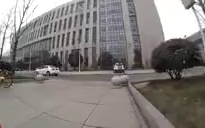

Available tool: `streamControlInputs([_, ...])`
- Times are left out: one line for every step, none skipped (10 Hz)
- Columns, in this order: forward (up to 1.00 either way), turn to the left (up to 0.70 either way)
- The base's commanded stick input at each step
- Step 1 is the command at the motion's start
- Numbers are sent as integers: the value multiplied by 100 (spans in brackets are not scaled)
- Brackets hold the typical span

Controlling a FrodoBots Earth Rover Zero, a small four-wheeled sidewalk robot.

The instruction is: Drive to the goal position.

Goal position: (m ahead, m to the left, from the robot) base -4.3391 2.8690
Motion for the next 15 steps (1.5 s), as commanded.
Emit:
streamControlInputs([0, 70])
streamControlInputs([0, 70])
streamControlInputs([0, 70])
streamControlInputs([0, 70])
streamControlInputs([0, 70])
streamControlInputs([0, 70])
streamControlInputs([0, 70])
streamControlInputs([0, 70])
streamControlInputs([0, 70])
streamControlInputs([0, 70])
streamControlInputs([0, 70])
streamControlInputs([0, 70])
streamControlInputs([0, 70])
streamControlInputs([0, 70])
streamControlInputs([0, 70])
